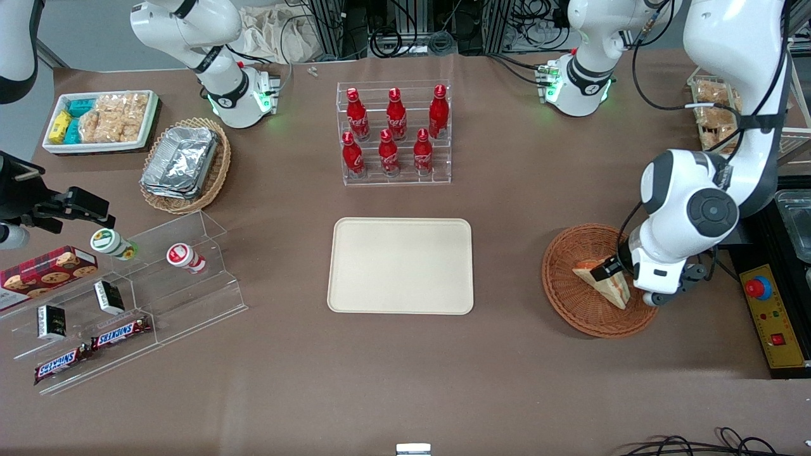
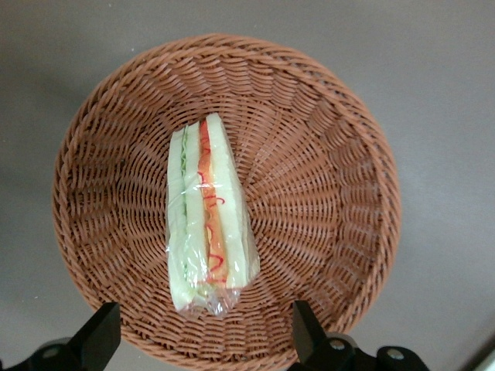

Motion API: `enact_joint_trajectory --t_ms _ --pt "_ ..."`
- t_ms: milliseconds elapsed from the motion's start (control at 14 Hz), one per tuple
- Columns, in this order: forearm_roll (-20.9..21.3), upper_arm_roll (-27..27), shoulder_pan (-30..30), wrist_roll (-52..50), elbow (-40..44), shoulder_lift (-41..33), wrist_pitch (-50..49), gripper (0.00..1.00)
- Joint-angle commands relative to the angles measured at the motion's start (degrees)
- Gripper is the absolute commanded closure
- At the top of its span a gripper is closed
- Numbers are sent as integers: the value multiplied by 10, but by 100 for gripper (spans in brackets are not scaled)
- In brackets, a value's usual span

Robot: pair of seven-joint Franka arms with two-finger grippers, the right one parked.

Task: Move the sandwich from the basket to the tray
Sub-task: 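Close the left gripper on the sandwich's edge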

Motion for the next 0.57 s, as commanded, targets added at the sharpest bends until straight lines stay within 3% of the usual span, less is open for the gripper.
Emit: enact_joint_trajectory --t_ms 0,500 --pt "14 1 2 -25 -3 15 23 0" --pt "16 9 3 -25 -17 50 61 1"
